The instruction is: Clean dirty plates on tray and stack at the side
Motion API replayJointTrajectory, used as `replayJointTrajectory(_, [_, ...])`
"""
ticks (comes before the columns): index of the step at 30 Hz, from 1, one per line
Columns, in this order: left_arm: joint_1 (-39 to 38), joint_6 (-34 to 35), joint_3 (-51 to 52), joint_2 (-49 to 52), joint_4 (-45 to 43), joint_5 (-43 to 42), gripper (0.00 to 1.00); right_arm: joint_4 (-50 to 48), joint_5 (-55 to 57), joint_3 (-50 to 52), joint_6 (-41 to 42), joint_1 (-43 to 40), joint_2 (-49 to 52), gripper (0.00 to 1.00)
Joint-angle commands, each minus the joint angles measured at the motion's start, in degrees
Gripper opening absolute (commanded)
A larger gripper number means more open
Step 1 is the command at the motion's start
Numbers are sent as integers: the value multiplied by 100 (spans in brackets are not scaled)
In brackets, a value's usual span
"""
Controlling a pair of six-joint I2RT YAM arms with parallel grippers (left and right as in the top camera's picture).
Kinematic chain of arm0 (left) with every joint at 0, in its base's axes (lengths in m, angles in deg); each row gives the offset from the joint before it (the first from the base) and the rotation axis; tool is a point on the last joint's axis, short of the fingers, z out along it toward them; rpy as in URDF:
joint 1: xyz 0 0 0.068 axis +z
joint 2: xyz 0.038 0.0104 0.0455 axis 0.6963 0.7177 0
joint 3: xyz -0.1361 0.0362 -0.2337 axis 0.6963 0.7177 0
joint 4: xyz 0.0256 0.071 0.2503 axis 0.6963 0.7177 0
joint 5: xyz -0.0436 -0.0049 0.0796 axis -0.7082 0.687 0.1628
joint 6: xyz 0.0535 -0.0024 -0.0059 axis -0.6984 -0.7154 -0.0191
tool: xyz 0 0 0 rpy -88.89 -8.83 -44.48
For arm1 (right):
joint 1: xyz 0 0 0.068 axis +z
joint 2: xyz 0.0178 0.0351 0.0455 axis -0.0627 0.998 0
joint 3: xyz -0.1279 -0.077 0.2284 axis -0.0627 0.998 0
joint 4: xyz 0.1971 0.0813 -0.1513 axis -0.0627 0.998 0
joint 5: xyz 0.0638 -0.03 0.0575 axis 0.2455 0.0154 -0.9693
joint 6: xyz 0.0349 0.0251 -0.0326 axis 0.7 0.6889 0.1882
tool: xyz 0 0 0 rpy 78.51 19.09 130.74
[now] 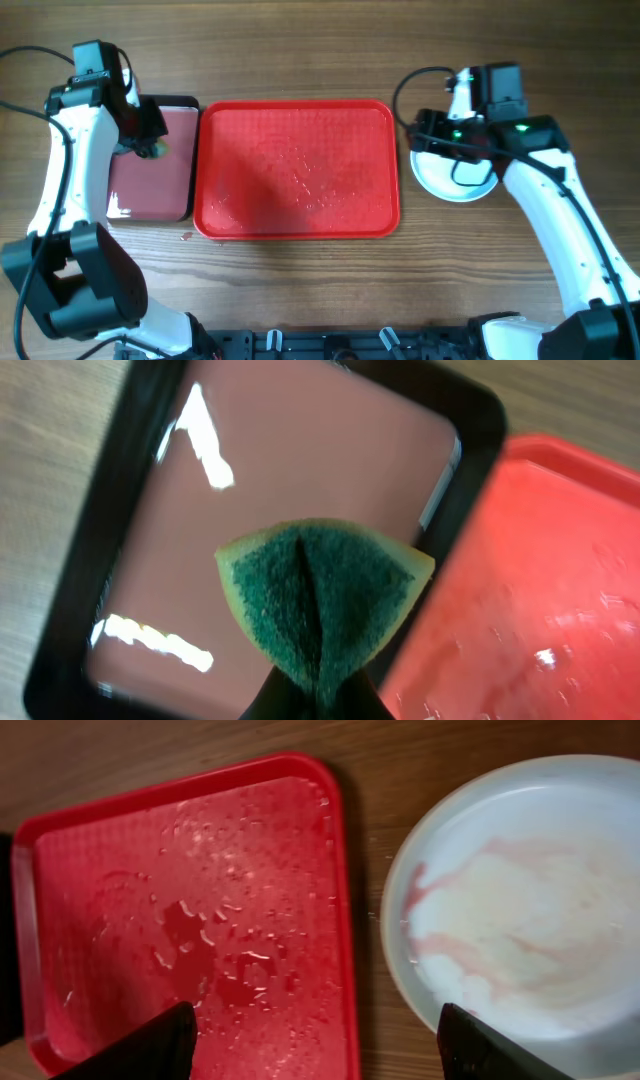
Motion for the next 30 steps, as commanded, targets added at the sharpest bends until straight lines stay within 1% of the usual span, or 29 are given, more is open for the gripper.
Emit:
replayJointTrajectory(1, [352, -323, 273, 514, -525, 243, 4, -74, -44, -48, 177, 442, 251, 78])
replayJointTrajectory(4, [417, -323, 278, 704, -601, 243, 5, -24, 149, -48, 175, 590, 273, 78])
replayJointTrajectory(5, [417, -323, 278, 713, -629, 243, 9, -7, 153, -48, 177, 590, 273, 78])
replayJointTrajectory(10, [417, -321, 278, 713, -612, 240, 64, -4, 175, -48, 160, 590, 273, 78])
replayJointTrajectory(11, [417, -317, 278, 713, -612, 238, 70, -4, 240, -48, 157, 590, 273, 78])
replayJointTrajectory(13, [404, -302, 258, 693, -610, 229, 73, -28, 262, -50, 151, 588, 273, 78])
replayJointTrajectory(16, [275, -299, -203, 238, -22, -337, 81, 68, 262, -317, -140, 588, 175, 78])
replayJointTrajectory(17, [188, -297, -385, -13, 179, -643, 89, 203, 282, -570, -179, 588, 81, 78])
replayJointTrajectory(18, [74, -168, -487, -352, 295, -1099, 100, 407, 284, -909, -278, 588, -33, 78])
replayJointTrajectory(19, [-26, -24, -487, -649, 361, -1405, 100, 570, 286, -1220, -295, 588, -175, 79])
replayJointTrajectory(20, [-105, 17, -487, -839, 439, -1460, 100, 695, 289, -1469, -295, 588, -334, 80])
replayJointTrajectory(21, [-162, 17, -487, -957, 446, -1458, 100, 815, 289, -1676, -295, 588, -476, 85])
replayJointTrajectory(22, [-223, 17, -487, -1095, 444, -1458, 100, 1034, 286, -1971, -293, 588, -758, 100])
replayJointTrajectory(26, [-234, 17, -487, -1106, 446, -1458, 100, 1268, 247, -2100, -267, 588, -2044, 100])
replayJointTrajectory(27, [-234, 17, -487, -1106, 446, -1458, 100, 1279, 13, -2100, -94, 588, -2365, 100])
replayJointTrajectory(29, [-234, 17, -487, -1106, 446, -1458, 100, 1292, -44, -2100, 317, 588, -2750, 100])
replayJointTrajectory(30, [-234, 17, -487, -1106, 446, -1458, 100, 1327, -44, -2100, 348, 588, -2907, 100])
